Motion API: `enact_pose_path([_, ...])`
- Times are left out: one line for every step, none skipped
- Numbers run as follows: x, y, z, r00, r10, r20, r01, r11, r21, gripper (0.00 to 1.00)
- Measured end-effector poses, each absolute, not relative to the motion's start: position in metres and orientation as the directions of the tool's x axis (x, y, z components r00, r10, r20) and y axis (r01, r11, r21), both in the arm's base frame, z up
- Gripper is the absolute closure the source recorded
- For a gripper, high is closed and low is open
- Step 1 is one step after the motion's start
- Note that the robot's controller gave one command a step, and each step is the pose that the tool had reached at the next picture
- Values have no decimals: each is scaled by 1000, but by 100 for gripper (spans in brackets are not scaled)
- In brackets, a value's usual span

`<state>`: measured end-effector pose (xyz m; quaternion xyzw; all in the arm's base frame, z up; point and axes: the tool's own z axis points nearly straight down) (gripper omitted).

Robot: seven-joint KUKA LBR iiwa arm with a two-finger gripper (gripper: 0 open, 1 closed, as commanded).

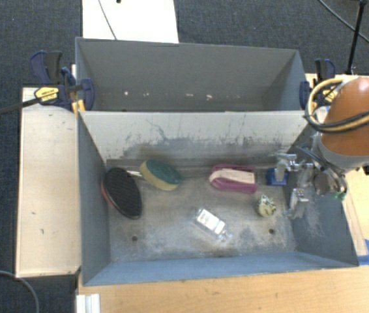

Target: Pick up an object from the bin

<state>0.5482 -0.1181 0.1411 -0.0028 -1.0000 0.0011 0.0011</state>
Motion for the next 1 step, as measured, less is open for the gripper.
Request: enact_pose_path([570,-111,78,-981,192,4,192,981,0,0])
